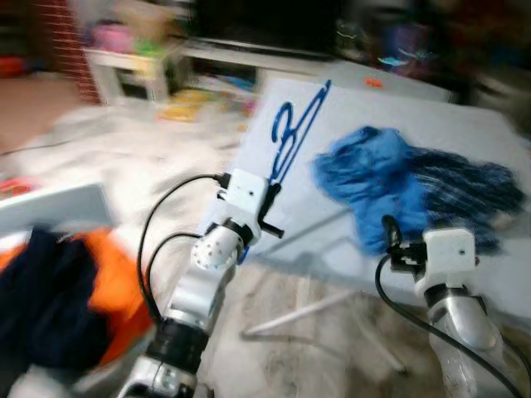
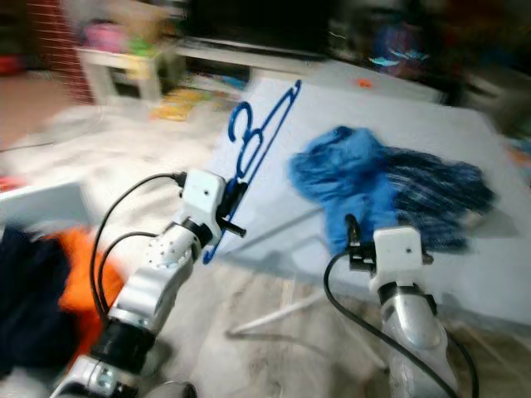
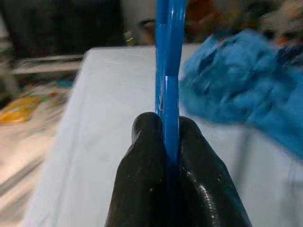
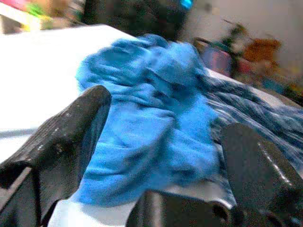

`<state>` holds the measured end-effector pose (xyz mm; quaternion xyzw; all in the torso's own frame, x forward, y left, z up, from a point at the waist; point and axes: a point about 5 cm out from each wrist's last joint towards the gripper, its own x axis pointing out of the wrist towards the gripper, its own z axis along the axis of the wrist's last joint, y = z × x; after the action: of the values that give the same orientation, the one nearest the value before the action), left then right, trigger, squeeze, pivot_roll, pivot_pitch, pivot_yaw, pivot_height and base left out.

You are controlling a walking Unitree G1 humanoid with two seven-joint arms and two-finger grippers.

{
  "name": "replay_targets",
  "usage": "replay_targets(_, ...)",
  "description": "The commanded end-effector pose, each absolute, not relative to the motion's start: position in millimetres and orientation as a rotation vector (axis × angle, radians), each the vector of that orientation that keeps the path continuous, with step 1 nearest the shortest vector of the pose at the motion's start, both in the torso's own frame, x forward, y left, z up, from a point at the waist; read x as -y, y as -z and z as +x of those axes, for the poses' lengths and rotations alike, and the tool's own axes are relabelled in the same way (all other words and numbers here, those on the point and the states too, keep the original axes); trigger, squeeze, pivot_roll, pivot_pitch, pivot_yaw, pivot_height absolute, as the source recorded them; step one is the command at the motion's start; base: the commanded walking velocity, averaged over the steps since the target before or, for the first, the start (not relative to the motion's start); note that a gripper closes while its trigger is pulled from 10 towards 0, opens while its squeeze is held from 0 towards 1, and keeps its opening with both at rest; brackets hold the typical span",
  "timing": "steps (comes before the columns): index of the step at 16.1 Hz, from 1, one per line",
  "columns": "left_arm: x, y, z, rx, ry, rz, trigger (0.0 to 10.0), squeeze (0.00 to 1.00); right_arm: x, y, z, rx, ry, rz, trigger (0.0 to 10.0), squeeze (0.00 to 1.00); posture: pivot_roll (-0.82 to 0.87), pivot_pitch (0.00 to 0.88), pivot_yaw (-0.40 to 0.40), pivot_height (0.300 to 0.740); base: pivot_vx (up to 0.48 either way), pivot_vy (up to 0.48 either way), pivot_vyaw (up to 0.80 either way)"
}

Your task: Hang hanger

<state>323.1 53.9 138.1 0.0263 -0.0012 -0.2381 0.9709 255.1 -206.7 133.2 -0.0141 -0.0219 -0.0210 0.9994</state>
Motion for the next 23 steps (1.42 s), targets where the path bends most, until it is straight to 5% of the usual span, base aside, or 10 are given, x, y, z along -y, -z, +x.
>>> replay_targets(1, -49.3, -144.9, 323.8, 0.027, 0.501, 0.056, 10.0, 0.0, 210.7, -132.4, 252.5, 0.039, 0.054, -0.031, 10.0, 1.0, 0.03, 0.0, -0.042, 0.74, -0.285, 0.0, 0.0)
replay_targets(9, -47.3, -141.7, 322.2, 0.02, 0.513, 0.062, 10.0, 0.0, 208.4, -130.6, 253.1, 0.026, 0.039, -0.038, 10.0, 1.0, 0.03, 0.0, -0.041, 0.74, -0.285, 0.0, 0.0)
replay_targets(10, -47.2, -141.1, 321.9, 0.019, 0.514, 0.063, 10.0, 0.0, 208.6, -129.4, 253.0, 0.018, 0.04, -0.041, 10.0, 0.94, 0.03, 0.0, -0.041, 0.74, -0.285, 0.0, 0.0)
replay_targets(11, -47.1, -139.5, 321.3, 0.015, 0.517, 0.066, 10.0, 0.0, 209.3, -127.9, 252.6, 0.007, 0.039, -0.038, 10.0, 0.0, 0.03, 0.0, -0.041, 0.74, -0.285, 0.0, 0.0)
replay_targets(17, -45.6, -103.4, 308.4, -0.134, 0.667, 0.159, 10.0, 0.0, 218.1, -122.5, 249.4, -0.023, -0.006, -0.142, 10.0, 0.0, 0.02, 0.0, -0.041, 0.74, 0.0, 0.0, 0.0)
replay_targets(23, -57.2, -67.8, 291.1, -0.311, 1.022, 0.364, 10.0, 0.0, 238.5, -118.4, 237.1, -0.114, -0.188, -0.447, 10.0, 0.0, 0.01, 0.0, -0.046, 0.74, 0.0, 0.0, 0.0)
